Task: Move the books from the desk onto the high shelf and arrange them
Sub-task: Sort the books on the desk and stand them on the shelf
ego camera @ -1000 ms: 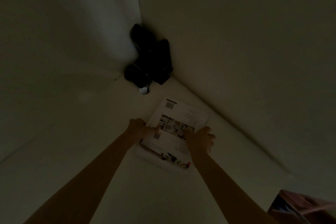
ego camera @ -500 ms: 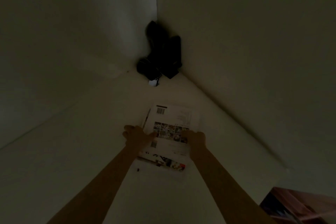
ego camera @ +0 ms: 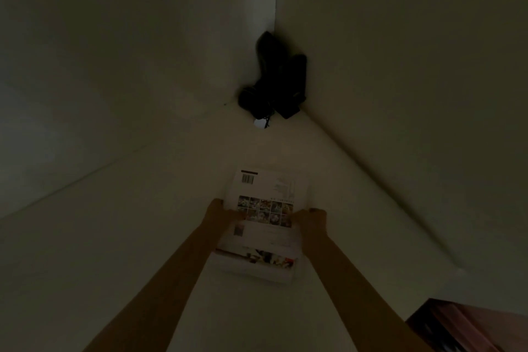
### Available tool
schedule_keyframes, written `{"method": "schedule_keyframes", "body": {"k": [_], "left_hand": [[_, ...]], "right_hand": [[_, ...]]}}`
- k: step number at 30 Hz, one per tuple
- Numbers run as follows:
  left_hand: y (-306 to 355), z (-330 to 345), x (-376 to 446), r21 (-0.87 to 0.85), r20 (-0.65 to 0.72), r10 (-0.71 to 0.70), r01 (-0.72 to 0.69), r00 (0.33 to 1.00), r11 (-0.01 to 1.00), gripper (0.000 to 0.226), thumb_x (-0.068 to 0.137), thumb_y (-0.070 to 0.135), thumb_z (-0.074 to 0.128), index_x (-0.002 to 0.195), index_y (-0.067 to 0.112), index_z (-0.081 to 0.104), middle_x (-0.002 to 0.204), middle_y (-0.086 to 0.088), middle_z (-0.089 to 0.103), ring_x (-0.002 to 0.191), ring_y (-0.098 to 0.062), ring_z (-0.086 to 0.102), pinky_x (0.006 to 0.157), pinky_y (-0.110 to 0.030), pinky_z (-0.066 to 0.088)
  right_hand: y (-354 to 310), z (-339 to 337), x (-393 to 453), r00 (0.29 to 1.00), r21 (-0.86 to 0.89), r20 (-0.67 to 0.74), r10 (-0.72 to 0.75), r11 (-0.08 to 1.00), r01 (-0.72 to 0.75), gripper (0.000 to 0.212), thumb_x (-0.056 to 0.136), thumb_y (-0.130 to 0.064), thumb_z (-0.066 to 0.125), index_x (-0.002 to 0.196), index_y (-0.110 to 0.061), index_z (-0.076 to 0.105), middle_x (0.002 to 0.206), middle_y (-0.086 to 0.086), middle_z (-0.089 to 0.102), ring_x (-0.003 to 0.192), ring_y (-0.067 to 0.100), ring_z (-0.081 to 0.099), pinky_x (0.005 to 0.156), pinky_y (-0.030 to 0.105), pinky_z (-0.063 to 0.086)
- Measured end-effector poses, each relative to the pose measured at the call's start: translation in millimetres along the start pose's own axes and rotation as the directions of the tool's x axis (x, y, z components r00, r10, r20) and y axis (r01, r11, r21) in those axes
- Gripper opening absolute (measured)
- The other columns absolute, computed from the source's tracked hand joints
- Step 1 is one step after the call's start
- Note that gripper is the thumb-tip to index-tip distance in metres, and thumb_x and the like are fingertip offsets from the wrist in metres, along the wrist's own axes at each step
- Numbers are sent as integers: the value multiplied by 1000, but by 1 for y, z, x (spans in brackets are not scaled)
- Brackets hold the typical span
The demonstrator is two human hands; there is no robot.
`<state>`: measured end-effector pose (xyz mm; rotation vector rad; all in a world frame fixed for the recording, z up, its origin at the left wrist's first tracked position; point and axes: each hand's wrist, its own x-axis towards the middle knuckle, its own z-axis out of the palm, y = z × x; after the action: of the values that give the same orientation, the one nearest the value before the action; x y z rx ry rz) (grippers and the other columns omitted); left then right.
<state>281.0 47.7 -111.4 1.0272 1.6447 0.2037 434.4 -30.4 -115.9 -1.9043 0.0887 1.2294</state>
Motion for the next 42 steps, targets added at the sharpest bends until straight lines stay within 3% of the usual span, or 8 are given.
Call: {"method": "schedule_keyframes", "body": {"k": [5, 9, 18, 23, 27, 33, 39, 42], "left_hand": [[-3, -17, -9, -31, -17, 74, -75, 997, 997, 88, 45, 34, 84, 119, 5, 47, 132, -21, 44, 112, -39, 51, 89, -47, 49], [-8, -29, -20, -190, -13, 179, -178, 984, 965, 39, 77, -1, 71, 105, 6, 45, 120, -19, 54, 93, -27, 56, 69, -38, 50], [-18, -68, -43, -300, 37, 533, -499, 845, 813, 52, 82, -5, 62, 124, 24, 49, 122, 7, 58, 112, -7, 54, 90, -27, 46], [-46, -77, -52, -107, 121, 428, -417, 896, 903, 51, 75, 33, 73, 120, 19, 55, 126, 1, 57, 122, -17, 49, 106, -39, 35], [-54, -74, -57, 88, 89, 313, -320, 946, 943, 30, 90, 15, 60, 119, 18, 52, 110, -5, 41, 97, -18, 49, 76, -20, 40], [-37, -87, -64, -609, 364, -29, 261, 931, 749, 36, 96, 40, 41, 99, 9, 58, 103, -23, 54, 92, -41, 63, 65, -42, 57], [-40, -65, -80, -380, 299, -81, 197, 951, 904, 22, 90, -7, 50, 96, 8, 66, 81, -16, 64, 42, -12, 59, 35, -16, 42], [-61, -63, -77, -429, 251, 31, 83, 967, 900, 60, 87, -12, 51, 139, 12, 32, 133, -18, 49, 90, -26, 63, 62, -27, 55]], "right_hand": [[-25, -14, -25, 980, -43, 197, -35, 998, 45, 29, 82, 11, 61, 110, 10, 54, 100, 17, 57, 64, 22, 49, 48, 26, 36], [-25, -8, -31, 934, -74, 271, -231, 963, 260, 45, 79, 6, 67, 117, -4, 44, 121, 18, 55, 89, 30, 59, 71, 44, 53], [-30, -7, -49, 597, -27, 458, -659, 661, 750, 42, 86, 4, 61, 110, -28, 49, 110, -7, 58, 101, 4, 58, 83, 18, 52], [12, -21, -37, 669, -198, 471, -575, 670, 715, 40, 82, -15, 69, 118, -17, 53, 117, 4, 60, 110, 15, 57, 92, 30, 50], [32, -18, -36, 767, -294, 390, -510, 720, 629, 55, 84, -11, 67, 132, 0, 41, 127, 8, 49, 118, 19, 47, 96, 27, 40], [19, -27, -32, 894, -335, 376, -241, 865, 374, 28, 97, -11, 48, 121, 3, 48, 98, 20, 48, 87, 29, 63, 75, 32, 48], [18, -51, -48, 884, -28, 467, -1, 999, 16, 27, 95, -18, 52, 88, 3, 66, 82, 17, 61, 69, 26, 58, 50, 27, 52], [33, -31, -54, 917, -107, 399, -5, 993, 52, 18, 49, -14, 85, 48, -19, 68, 54, 9, 60, 60, 28, 56, 45, 27, 49]]}}
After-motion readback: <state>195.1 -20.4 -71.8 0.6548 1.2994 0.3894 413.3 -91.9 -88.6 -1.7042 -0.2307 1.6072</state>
